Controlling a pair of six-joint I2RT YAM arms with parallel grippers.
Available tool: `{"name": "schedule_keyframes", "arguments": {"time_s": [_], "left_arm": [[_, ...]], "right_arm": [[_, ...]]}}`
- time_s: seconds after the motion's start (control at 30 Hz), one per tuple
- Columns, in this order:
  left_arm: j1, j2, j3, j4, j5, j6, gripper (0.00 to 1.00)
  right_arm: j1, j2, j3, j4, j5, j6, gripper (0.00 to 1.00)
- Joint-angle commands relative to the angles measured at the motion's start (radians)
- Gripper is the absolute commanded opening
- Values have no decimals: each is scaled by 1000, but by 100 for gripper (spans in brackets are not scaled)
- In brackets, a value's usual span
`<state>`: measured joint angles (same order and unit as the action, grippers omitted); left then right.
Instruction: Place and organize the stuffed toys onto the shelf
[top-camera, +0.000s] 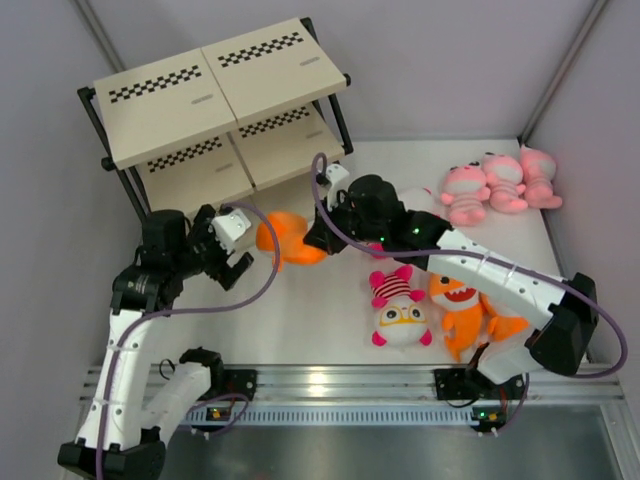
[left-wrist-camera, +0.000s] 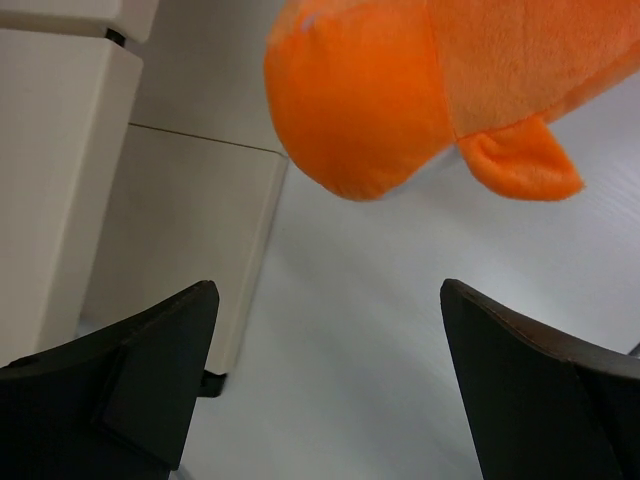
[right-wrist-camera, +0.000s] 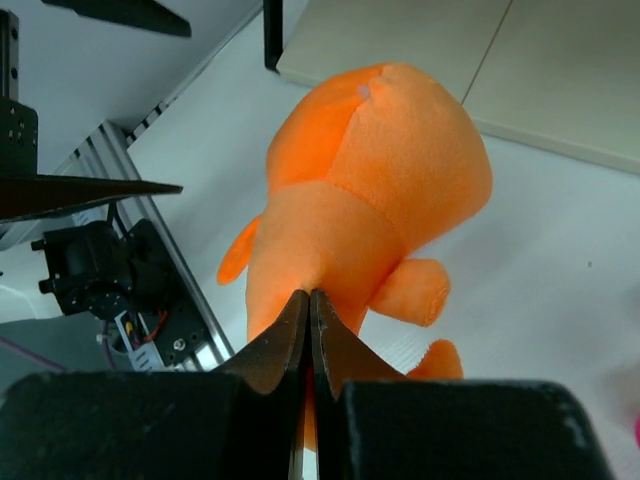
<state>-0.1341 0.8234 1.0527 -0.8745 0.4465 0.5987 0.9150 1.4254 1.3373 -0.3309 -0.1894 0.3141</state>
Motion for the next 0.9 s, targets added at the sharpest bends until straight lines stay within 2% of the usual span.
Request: {"name": "schedule_keyframes", "arguments": {"time_s": [0.0, 0.07, 0.3, 0.57, 0.6, 0.63, 0.67, 0.7, 0.73, 0.77, 0.8, 0.83, 0.87], "left_arm": [[-6, -15, -13, 8, -66, 205, 99], [-6, -21, -20, 6, -48, 277, 99], [-6, -3, -62, 6, 18, 384, 99], [-6, 29, -45, 6, 142, 398, 99], [-6, 37, -37, 8, 152, 395, 93], [-6, 48, -28, 8, 164, 389, 83], [-6, 52, -19, 8, 169, 374, 53], [-6, 57, -4, 8, 173, 366, 32], [-6, 59, 4, 8, 173, 356, 5], [-6, 59, 13, 6, 173, 333, 0], [-6, 59, 18, 8, 173, 323, 0], [-6, 59, 18, 6, 167, 308, 0], [-6, 57, 13, 6, 164, 284, 0]], "right_arm": [[59, 26, 85, 88, -27, 48, 0], [71, 41, 91, 105, -36, 62, 0], [78, 55, 111, 173, -96, 115, 0], [87, 72, 126, 188, -127, 126, 0], [87, 72, 126, 193, -139, 131, 0], [87, 72, 125, 199, -146, 131, 0], [88, 72, 120, 207, -154, 132, 0], [87, 72, 112, 219, -166, 128, 0], [88, 70, 108, 224, -176, 112, 0], [88, 63, 100, 224, -186, 93, 0], [87, 58, 102, 207, -211, 68, 2], [87, 47, 103, 175, -206, -10, 31], [84, 17, 106, 140, -188, -65, 48]]}}
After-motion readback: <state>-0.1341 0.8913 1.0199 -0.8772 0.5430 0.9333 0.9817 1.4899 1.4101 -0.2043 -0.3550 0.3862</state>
